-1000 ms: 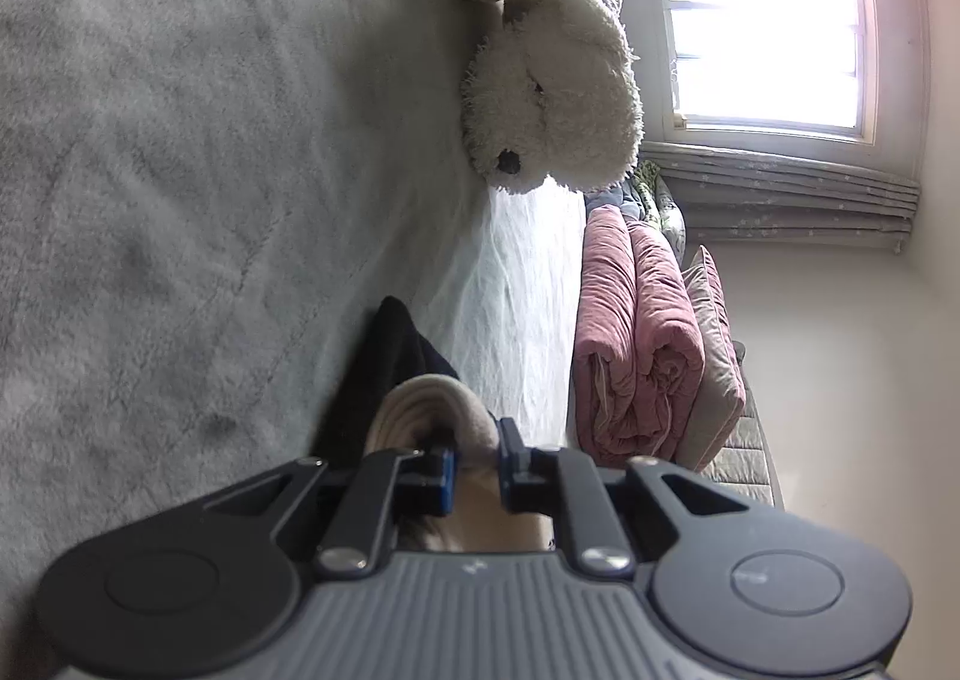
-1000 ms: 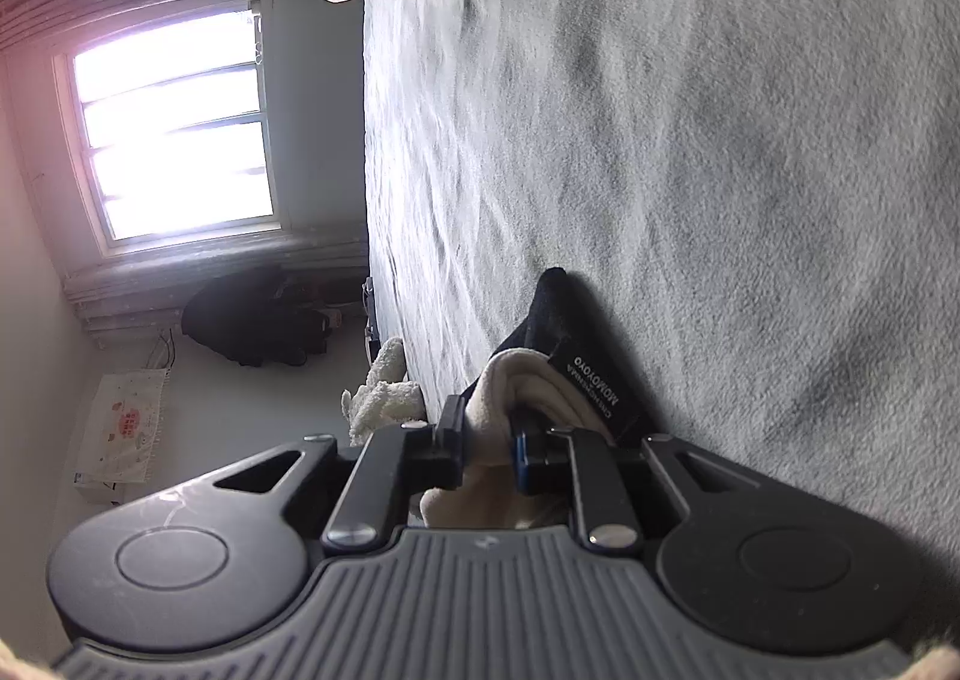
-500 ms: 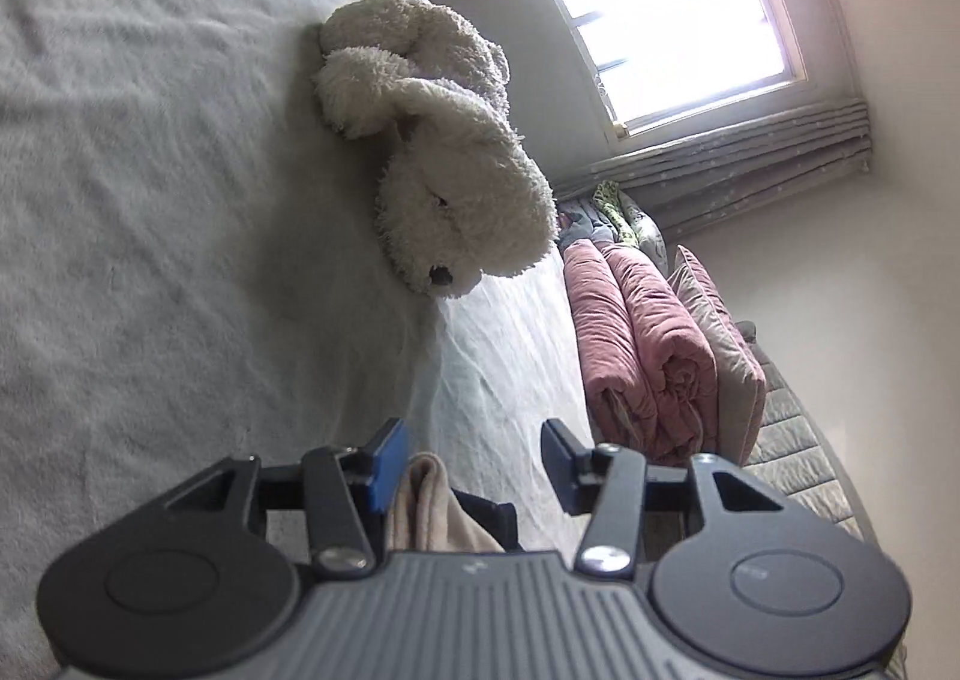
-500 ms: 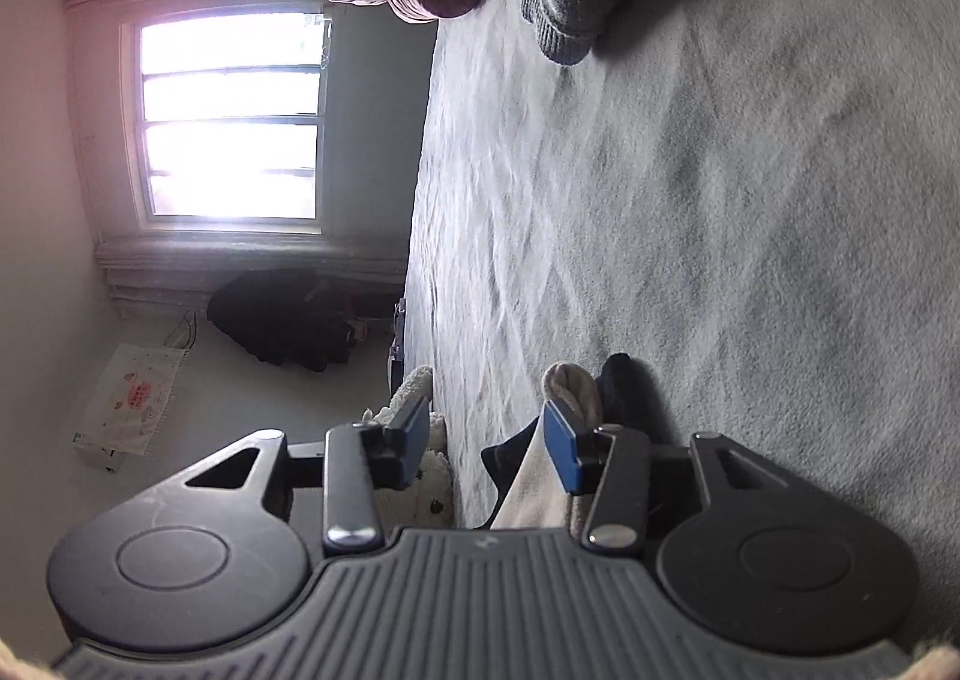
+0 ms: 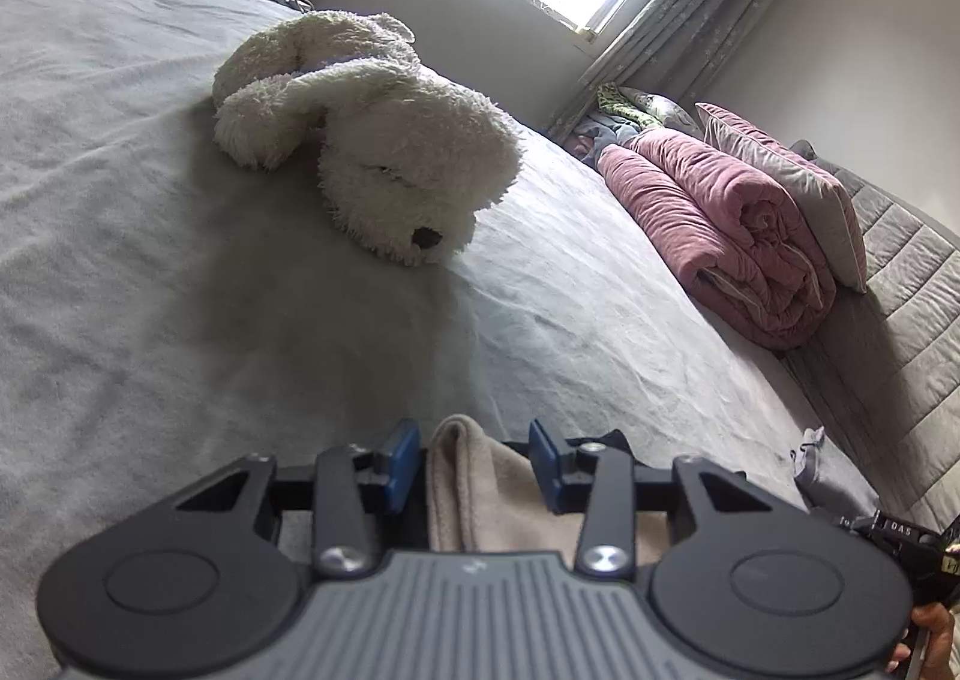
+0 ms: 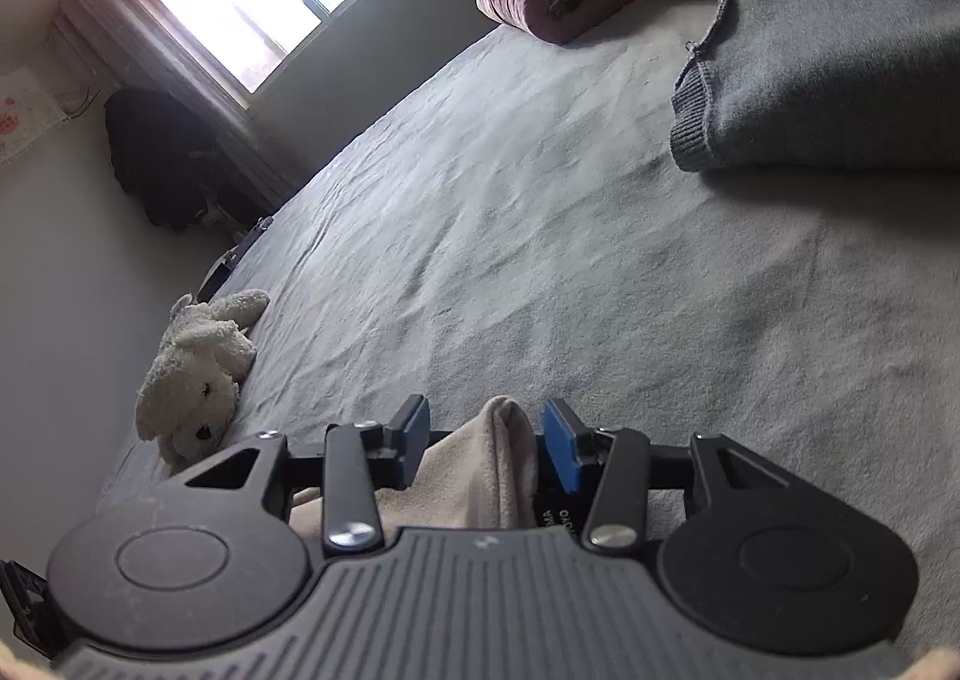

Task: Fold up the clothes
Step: 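Lift the blanket side with both grippers and fold it across the bundle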

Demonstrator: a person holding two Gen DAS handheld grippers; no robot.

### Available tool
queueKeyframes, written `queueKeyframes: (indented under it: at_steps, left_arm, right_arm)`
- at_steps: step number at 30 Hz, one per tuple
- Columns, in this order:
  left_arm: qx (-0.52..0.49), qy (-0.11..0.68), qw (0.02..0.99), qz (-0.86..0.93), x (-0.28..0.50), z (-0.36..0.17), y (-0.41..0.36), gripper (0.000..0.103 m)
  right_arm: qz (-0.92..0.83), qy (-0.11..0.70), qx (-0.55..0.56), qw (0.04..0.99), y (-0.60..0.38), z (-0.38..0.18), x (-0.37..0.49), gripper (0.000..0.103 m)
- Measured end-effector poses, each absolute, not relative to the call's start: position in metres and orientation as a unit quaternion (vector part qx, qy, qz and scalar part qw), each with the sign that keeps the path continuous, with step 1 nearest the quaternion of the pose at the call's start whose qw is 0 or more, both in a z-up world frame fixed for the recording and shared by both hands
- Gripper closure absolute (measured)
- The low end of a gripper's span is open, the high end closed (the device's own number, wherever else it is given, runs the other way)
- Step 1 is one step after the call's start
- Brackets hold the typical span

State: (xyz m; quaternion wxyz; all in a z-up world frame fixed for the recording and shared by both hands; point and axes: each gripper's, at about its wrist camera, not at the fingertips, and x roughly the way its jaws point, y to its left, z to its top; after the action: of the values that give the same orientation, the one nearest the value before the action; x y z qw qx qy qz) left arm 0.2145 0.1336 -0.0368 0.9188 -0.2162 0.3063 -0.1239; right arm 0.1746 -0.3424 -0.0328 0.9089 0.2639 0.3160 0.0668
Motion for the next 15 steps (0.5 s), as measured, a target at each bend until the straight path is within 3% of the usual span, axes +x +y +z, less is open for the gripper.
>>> queueKeyframes:
  at_steps: [1, 2, 4, 15]
  left_arm:
    - [-0.198, 0.304, 0.925, -0.118, 0.214, -0.036, 0.129, 0.088]
    - [-0.18, 0.298, 0.93, -0.114, 0.212, -0.036, 0.124, 0.092]
    - [-0.153, 0.283, 0.941, -0.106, 0.207, -0.034, 0.117, 0.094]
    - [-0.122, 0.206, 0.969, -0.06, 0.196, -0.011, 0.111, 0.096]
  right_arm:
    - [0.064, 0.315, 0.226, 0.92, -0.333, -0.034, 0.176, 0.082]
    - [0.061, 0.313, 0.186, 0.929, -0.323, -0.035, 0.177, 0.085]
    - [0.053, 0.301, 0.126, 0.944, -0.309, -0.035, 0.177, 0.087]
    - [-0.018, 0.175, 0.021, 0.984, -0.284, -0.008, 0.175, 0.09]
